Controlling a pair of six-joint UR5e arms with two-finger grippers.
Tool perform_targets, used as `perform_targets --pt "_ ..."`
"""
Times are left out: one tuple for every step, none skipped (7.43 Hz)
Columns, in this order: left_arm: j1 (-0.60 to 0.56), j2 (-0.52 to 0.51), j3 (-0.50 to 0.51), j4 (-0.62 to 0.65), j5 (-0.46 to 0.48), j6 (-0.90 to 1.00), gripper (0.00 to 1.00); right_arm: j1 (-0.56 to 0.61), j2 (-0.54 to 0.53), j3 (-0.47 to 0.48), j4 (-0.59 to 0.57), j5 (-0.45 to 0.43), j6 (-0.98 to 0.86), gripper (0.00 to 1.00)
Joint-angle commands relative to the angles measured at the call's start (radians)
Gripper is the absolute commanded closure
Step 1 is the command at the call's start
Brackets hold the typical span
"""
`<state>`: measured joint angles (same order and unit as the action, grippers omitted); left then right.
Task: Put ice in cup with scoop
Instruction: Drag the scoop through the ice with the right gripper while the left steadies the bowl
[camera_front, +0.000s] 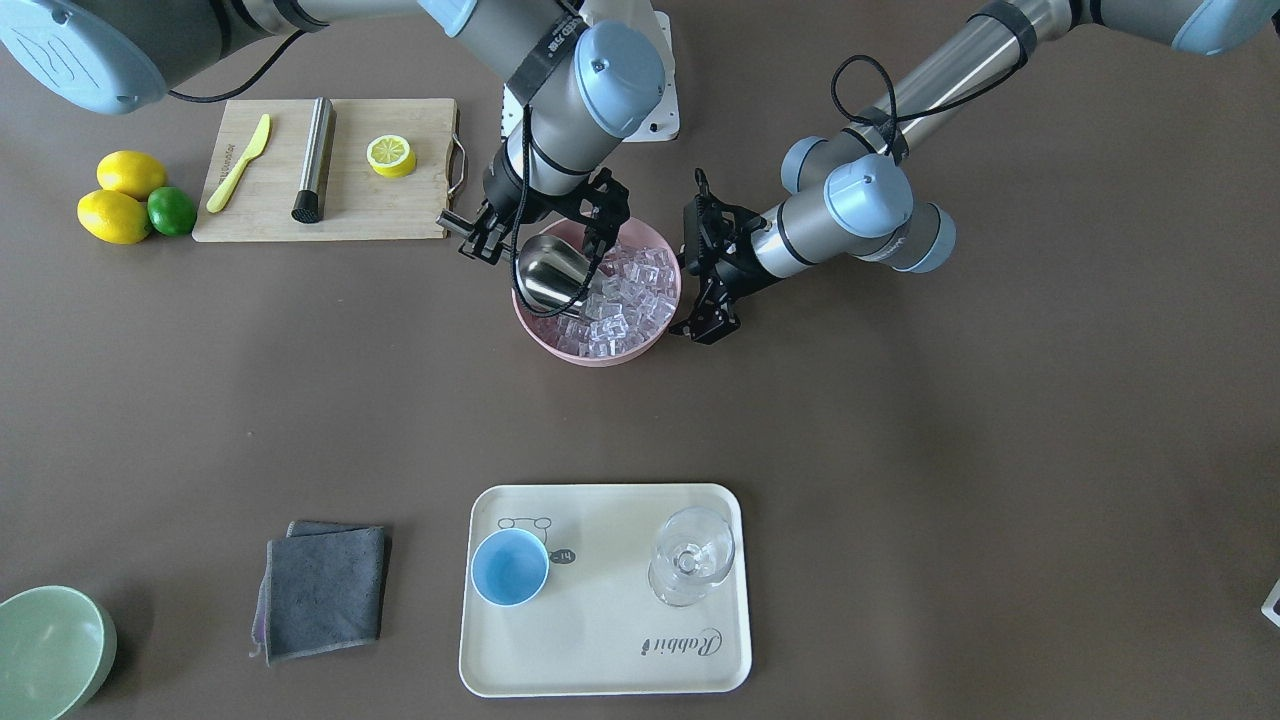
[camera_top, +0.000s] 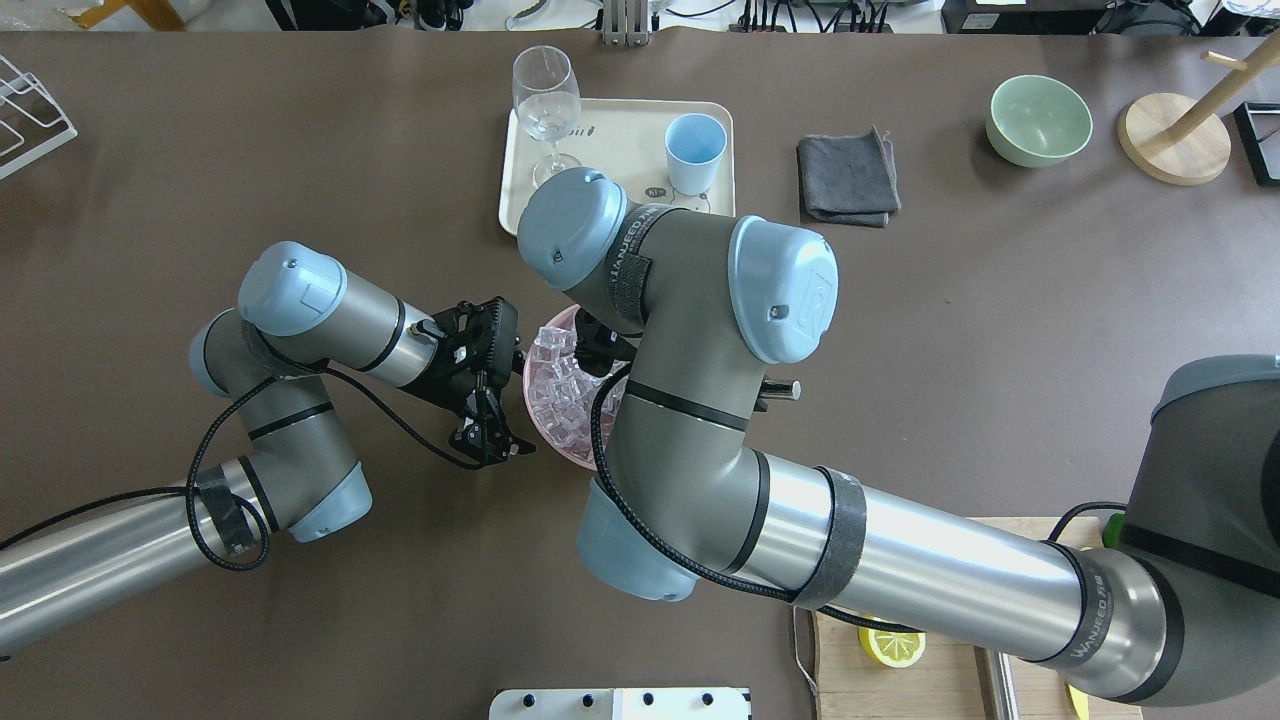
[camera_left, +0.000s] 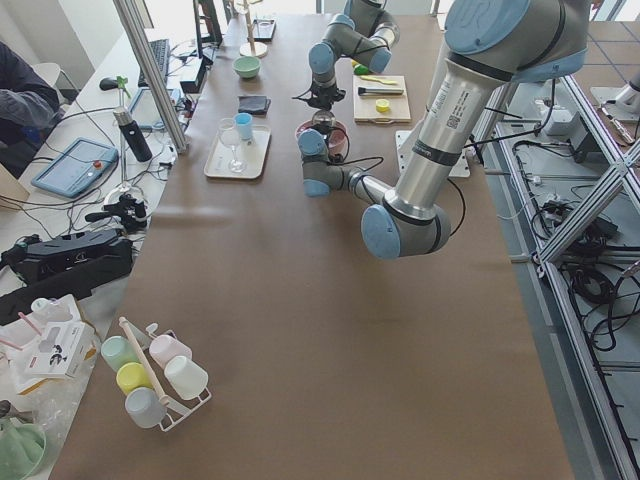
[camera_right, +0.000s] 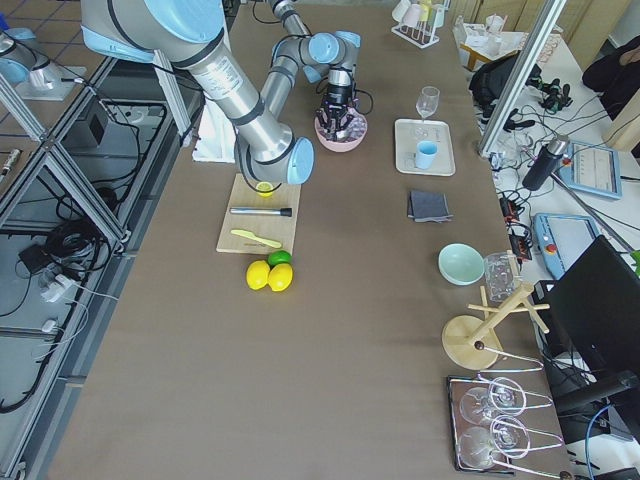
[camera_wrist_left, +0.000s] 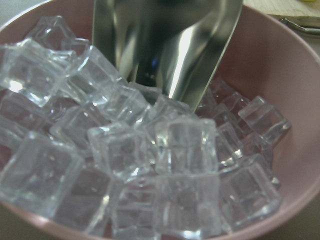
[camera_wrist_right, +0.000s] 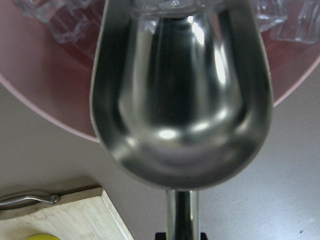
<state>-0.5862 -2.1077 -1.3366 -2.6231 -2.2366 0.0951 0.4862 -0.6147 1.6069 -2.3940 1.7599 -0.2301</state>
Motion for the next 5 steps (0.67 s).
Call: perform_targets --pt "0.002 0.0 0.002 0.002 0.0 0.0 0.02 0.0 -0.049 0.05 0.096 0.003 0.064 1.0" --pt "0.002 0.0 0.002 0.0 0.0 0.0 0.02 0.0 -0.051 0.05 0.099 0.001 0.081 1.0" --pt "0.002 0.0 0.004 0.002 0.0 0.002 0.02 0.0 -0.051 0.051 0.128 0.003 0.098 1.0" --pt "0.002 0.0 0.004 0.002 -0.001 0.0 0.02 0.0 -0.057 0.065 0.134 0.013 0.104 1.0" --pt "0.002 0.0 0.004 0.002 0.0 0.002 0.02 0.0 -0.074 0.091 0.145 0.013 0.129 1.0"
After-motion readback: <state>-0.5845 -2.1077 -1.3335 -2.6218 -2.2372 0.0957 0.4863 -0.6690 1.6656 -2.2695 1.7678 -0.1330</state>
